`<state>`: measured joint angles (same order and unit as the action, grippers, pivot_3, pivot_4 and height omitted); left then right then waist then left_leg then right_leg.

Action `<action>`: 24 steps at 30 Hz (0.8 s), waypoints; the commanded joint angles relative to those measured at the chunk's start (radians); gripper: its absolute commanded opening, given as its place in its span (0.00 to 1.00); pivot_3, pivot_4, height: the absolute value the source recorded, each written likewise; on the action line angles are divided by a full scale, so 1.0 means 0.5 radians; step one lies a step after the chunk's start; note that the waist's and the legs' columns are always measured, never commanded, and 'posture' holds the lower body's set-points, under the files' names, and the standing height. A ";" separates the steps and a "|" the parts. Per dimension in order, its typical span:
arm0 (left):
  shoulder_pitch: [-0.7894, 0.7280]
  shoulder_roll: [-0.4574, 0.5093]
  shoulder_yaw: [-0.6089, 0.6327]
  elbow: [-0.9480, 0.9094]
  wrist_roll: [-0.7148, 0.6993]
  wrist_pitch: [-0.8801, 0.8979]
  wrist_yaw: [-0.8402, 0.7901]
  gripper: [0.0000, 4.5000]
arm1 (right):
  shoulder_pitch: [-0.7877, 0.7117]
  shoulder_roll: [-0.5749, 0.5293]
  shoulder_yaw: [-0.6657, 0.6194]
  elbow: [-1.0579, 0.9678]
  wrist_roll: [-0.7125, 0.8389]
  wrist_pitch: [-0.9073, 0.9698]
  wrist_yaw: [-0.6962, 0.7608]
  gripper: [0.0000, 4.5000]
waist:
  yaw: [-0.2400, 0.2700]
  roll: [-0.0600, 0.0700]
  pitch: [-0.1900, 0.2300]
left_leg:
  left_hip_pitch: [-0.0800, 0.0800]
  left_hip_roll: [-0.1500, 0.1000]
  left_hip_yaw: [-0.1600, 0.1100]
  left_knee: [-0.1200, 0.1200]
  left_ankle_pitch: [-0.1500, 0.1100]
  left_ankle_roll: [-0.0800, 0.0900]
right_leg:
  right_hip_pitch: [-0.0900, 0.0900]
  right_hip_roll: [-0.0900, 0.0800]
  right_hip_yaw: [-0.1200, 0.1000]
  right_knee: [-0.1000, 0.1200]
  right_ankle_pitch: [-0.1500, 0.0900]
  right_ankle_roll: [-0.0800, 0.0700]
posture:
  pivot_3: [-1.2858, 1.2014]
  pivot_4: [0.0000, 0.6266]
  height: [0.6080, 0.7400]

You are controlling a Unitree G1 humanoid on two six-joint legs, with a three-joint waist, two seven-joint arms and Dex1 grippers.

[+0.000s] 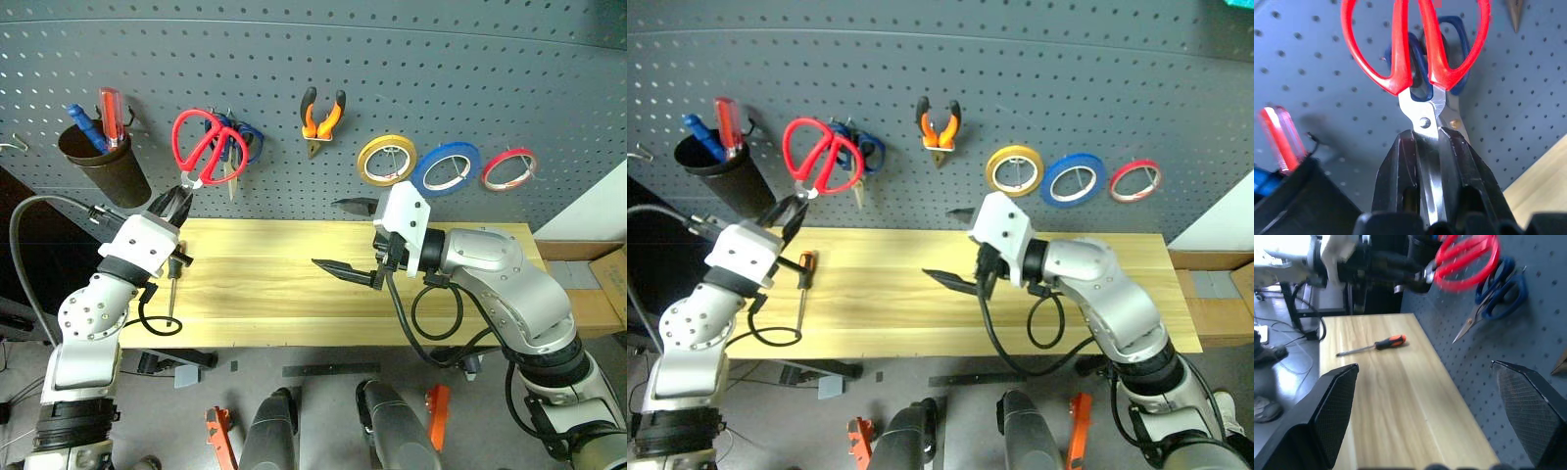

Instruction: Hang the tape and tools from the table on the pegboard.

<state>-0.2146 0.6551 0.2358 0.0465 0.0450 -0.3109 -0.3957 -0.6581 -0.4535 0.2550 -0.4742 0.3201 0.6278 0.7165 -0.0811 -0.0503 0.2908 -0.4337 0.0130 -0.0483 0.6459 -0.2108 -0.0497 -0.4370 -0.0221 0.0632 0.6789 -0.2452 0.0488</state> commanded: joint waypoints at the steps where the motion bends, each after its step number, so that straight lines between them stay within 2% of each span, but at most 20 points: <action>1: -0.080 0.035 -0.048 0.055 0.002 -0.133 -0.050 0.06 | -0.085 0.045 -0.095 -0.051 0.016 -0.058 -0.046 1.00 | 0.000 0.000 0.000 | 0.000 0.000 0.000 0.000 0.000 0.000 | 0.000 0.000 0.000 0.000 0.000 0.000 | 0.48 0.41 1.00; 14: -0.174 0.050 -0.093 0.193 0.004 -0.233 -0.099 0.06 | -0.128 0.111 -0.137 -0.049 0.040 -0.073 -0.106 1.00 | -0.003 0.000 0.000 | 0.000 0.000 0.000 0.000 0.000 0.000 | 0.000 0.000 0.000 0.001 0.000 0.000 | 0.48 0.42 1.00; 24: -0.178 0.011 -0.117 0.244 0.018 -0.058 -0.064 0.06 | -0.173 0.188 -0.163 -0.019 0.066 -0.107 -0.133 1.00 | -0.003 0.000 0.000 | 0.000 0.000 -0.001 0.000 0.000 0.000 | 0.000 0.000 -0.001 0.001 0.000 0.000 | 0.48 0.42 1.00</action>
<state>-0.2937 0.6625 0.1813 0.1833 0.0578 -0.3523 -0.4319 -0.7286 -0.3666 0.1974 -0.4609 0.3374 0.5968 0.6525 -0.0828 -0.0502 0.2909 -0.4337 0.0131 -0.0487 0.6460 -0.2108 -0.0496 -0.4370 -0.0222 0.0629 0.6795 -0.2452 0.0488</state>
